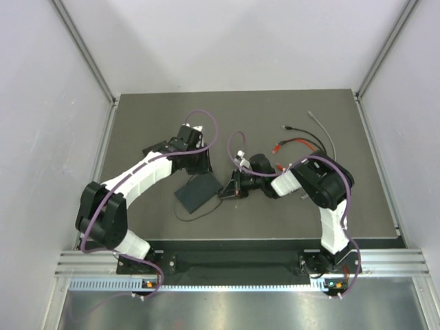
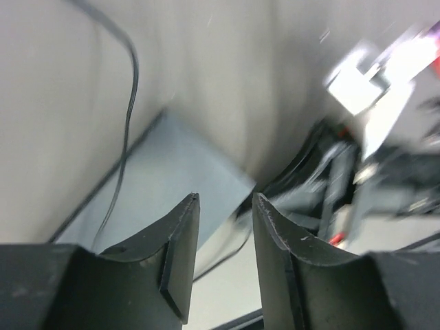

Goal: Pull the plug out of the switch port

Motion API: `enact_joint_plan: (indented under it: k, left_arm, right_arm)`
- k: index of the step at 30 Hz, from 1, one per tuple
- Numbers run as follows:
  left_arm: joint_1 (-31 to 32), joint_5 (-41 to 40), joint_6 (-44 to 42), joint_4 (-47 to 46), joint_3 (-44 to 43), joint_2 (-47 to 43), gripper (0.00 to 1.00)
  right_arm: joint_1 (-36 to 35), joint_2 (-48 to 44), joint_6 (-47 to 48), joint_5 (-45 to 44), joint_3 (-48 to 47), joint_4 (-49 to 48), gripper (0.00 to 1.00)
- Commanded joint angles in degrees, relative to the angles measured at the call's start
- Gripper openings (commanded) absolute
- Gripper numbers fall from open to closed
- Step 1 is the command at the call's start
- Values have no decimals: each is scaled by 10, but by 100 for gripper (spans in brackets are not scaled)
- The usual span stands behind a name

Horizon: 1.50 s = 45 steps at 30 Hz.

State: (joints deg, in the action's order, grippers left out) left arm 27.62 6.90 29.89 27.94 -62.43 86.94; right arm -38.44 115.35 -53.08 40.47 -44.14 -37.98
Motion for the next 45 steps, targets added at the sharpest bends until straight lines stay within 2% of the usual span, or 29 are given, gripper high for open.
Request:
enact_joint_plan:
  k: [1,8,15,28,39,45]
  left_arm:
    - [41,-63,-33,71,8,4,41]
    - [152,-227,-47,105,-17,46,38]
    - [172,-274,-65,89,-26,85,40]
    - [176,-252,-70,53,-48,136,42]
    - [183,-217,-62,12,-27,147,44]
    - [183,-266,-43,45,-47,193,44]
  right_arm:
    - [36,-15,126,-29,-38,170,0]
    - [64,-19,142,0,-60,178,0]
    - [65,-15,129,14,-51,146,0]
    - [61,-5,97,35,-48,101,0]
    - [59,1,80,41,-47,78,0]
    - [57,-6,73,42,-43,71,0]
